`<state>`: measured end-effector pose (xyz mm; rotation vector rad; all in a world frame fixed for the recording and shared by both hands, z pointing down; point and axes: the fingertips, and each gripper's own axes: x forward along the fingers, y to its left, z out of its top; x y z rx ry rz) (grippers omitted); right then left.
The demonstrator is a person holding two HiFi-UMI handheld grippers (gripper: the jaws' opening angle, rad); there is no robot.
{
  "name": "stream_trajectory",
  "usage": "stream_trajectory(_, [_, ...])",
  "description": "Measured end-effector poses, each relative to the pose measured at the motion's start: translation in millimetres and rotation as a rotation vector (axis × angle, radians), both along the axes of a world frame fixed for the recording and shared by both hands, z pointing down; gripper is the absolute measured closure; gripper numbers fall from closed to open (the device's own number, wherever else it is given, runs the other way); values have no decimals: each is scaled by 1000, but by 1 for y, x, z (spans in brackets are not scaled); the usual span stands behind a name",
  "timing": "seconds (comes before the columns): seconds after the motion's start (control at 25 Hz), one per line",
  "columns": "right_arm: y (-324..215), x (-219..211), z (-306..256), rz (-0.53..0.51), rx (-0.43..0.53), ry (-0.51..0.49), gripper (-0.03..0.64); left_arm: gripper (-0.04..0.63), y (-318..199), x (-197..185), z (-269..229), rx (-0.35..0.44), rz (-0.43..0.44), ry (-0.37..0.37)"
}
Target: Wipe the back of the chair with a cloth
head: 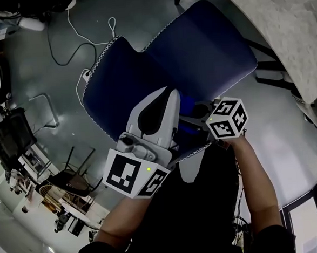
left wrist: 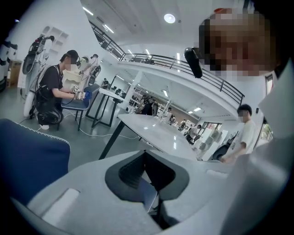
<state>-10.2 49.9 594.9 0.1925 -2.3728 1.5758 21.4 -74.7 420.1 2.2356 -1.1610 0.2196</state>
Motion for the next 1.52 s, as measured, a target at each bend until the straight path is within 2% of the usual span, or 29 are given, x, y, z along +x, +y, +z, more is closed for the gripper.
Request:
stream_trajectory(0.2, [-7, 4, 38, -55, 70, 91, 529, 586, -6, -2, 7, -2, -13, -5])
stream_trajectory(0.84, [-15, 1, 132, -62, 73, 234, 529, 586, -13, -5, 16, 0, -40, -11])
stream_trajectory(1.04, [-31, 6, 163, -37, 102, 369, 529, 586, -14, -5, 16, 4, -44, -15])
stream_trajectory(1.2, [-39, -2, 181, -64, 143, 459, 529, 586, -14, -9, 15, 4, -52, -23])
stream_trajectory(1.52, [-35, -19, 160, -60, 51, 383, 531, 586, -12, -22, 3, 6, -71, -2])
